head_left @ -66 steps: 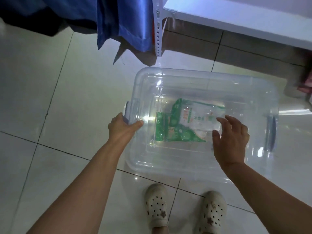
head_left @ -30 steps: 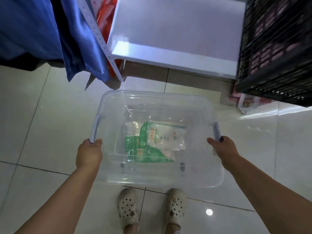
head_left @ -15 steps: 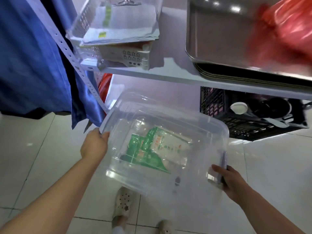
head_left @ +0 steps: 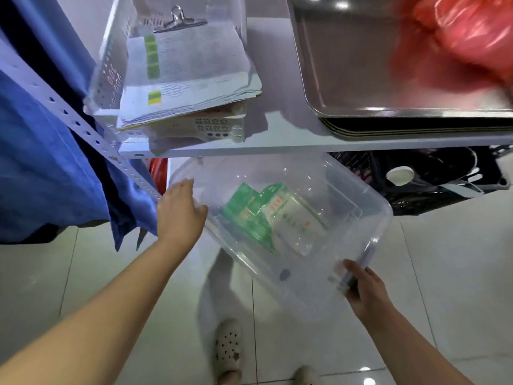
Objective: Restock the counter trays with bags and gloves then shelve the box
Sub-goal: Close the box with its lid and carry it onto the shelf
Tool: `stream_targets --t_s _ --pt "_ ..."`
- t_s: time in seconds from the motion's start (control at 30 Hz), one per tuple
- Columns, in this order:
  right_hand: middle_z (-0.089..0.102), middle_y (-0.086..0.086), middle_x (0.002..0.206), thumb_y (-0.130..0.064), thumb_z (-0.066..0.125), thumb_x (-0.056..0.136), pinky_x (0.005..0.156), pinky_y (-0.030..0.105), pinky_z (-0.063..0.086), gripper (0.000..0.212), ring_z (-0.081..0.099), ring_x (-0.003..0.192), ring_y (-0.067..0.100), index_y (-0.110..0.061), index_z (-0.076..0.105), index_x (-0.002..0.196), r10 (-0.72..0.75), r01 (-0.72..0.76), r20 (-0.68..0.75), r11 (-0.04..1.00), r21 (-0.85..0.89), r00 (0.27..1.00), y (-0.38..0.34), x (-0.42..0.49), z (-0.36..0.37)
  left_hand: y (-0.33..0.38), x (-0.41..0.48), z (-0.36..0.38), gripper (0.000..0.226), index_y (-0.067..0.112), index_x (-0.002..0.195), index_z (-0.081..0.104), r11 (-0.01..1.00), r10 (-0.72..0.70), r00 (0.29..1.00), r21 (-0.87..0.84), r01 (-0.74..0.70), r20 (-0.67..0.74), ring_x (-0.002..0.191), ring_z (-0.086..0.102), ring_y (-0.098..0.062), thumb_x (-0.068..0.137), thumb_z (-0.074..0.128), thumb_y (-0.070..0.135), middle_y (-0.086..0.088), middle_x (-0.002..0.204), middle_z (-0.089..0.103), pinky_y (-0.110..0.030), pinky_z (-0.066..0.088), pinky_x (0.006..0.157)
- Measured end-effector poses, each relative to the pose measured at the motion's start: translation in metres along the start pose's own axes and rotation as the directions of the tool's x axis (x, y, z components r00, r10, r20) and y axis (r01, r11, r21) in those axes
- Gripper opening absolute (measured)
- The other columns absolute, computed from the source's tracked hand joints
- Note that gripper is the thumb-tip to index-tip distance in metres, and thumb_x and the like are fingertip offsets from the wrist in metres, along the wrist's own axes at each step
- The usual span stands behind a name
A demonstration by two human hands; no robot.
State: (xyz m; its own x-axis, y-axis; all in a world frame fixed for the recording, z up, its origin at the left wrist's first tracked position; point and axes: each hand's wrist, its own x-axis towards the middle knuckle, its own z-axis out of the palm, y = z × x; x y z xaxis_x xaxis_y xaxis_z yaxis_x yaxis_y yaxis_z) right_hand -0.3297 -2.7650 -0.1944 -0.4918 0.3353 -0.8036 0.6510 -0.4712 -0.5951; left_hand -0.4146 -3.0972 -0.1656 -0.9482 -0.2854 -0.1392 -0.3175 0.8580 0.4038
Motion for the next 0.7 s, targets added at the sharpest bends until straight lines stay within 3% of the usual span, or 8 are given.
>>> stream_targets --t_s 0.1,0.17,0.27,0.33,0.43,0.53,0.6,0.7 --pt "0.059 0.011 0.08 0.0 0.06 0.083 0.079 0.047 0.049 0.007 0.057 0.071 0.025 -0.006 0.059 0.081 0.035 -0.032 -0.036 0.997 0.064 0.999 0.01 -0.005 0.026 -0.01 -0.024 0.013 0.063 0.008 0.131 0.043 0.987 -0.11 0.991 -0.105 0.117 0.072 0.121 0.046 -0.034 0.076 0.071 0.024 -0.015 0.131 0.052 -0.047 0.038 0.1" --pt "0.058 0.007 0.072 -0.004 0.063 0.083 0.067 0.041 0.05 0.008 0.054 0.066 0.023 -0.009 0.057 0.078 0.063 -0.057 -0.061 0.994 0.095 0.996 0.019 -0.007 0.046 -0.013 -0.041 0.022 0.069 0.008 0.133 0.041 0.95 -0.212 0.965 -0.201 0.241 0.154 0.123 0.045 -0.033 0.075 0.071 0.03 -0.015 0.135 0.047 -0.048 0.038 0.102" --pt "0.047 0.006 0.059 -0.008 0.066 0.081 0.05 0.03 0.041 0.018 0.044 0.056 0.02 -0.011 0.051 0.071 0.086 -0.078 -0.07 0.99 0.115 0.994 0.036 -0.014 0.082 -0.009 -0.07 0.032 0.073 0.007 0.14 0.033 0.843 -0.295 0.904 -0.362 0.399 0.309 0.129 0.042 -0.03 0.081 0.067 0.036 -0.013 0.142 0.041 -0.046 0.036 0.107" --pt "0.047 0.009 0.064 -0.007 0.065 0.083 0.052 0.032 0.044 0.019 0.046 0.057 0.02 -0.009 0.05 0.072 0.109 -0.099 -0.072 0.988 0.122 0.991 0.047 -0.021 0.113 -0.006 -0.083 0.034 0.062 0.007 0.134 0.04 0.723 -0.362 0.832 -0.437 0.535 0.42 0.119 0.051 -0.029 0.084 0.063 0.037 -0.009 0.125 0.053 -0.04 0.041 0.102" --pt "0.058 0.012 0.077 -0.006 0.064 0.084 0.062 0.039 0.051 0.009 0.056 0.069 0.023 -0.007 0.055 0.084 0.168 -0.165 -0.004 0.973 0.164 0.986 0.058 -0.033 0.16 -0.012 -0.083 0.032 0.036 0.006 0.1 0.05 0.499 -0.443 0.747 -0.557 0.664 0.495 0.082 0.059 -0.03 0.084 0.063 0.036 -0.01 0.087 0.058 -0.046 0.049 0.085" --pt "0.061 0.011 0.076 -0.005 0.059 0.087 0.061 0.037 0.053 0.004 0.059 0.07 0.022 -0.008 0.057 0.085 0.248 -0.265 0.164 0.96 0.091 0.955 0.067 -0.039 0.186 -0.03 -0.062 0.029 0.021 -0.008 0.096 0.05 0.19 -0.532 0.688 -0.722 0.666 0.494 0.06 0.056 -0.024 0.087 0.06 0.009 -0.019 0.078 0.056 -0.032 0.057 0.062" --pt "0.057 0.008 0.07 -0.01 0.058 0.089 0.064 0.034 0.053 0.007 0.058 0.068 0.02 -0.008 0.058 0.083 0.249 -0.251 0.189 0.968 -0.014 0.95 0.071 -0.038 0.19 -0.043 -0.043 0.025 0.014 -0.007 0.093 0.052 0.13 -0.562 0.679 -0.76 0.637 0.472 0.051 0.054 -0.019 0.088 0.058 0.003 -0.017 0.073 0.054 -0.018 0.053 0.046" --pt "0.054 0.008 0.072 -0.014 0.051 0.093 0.067 0.028 0.05 0.015 0.056 0.068 0.017 -0.008 0.055 0.081 0.056 -0.055 0.044 0.998 -0.017 0.997 0.06 -0.027 0.185 -0.058 -0.017 0.023 0.011 0.001 0.078 0.054 0.151 -0.582 0.694 -0.782 0.604 0.424 0.045 0.051 -0.014 0.088 0.059 0.003 -0.01 0.065 0.051 -0.017 0.054 0.044"
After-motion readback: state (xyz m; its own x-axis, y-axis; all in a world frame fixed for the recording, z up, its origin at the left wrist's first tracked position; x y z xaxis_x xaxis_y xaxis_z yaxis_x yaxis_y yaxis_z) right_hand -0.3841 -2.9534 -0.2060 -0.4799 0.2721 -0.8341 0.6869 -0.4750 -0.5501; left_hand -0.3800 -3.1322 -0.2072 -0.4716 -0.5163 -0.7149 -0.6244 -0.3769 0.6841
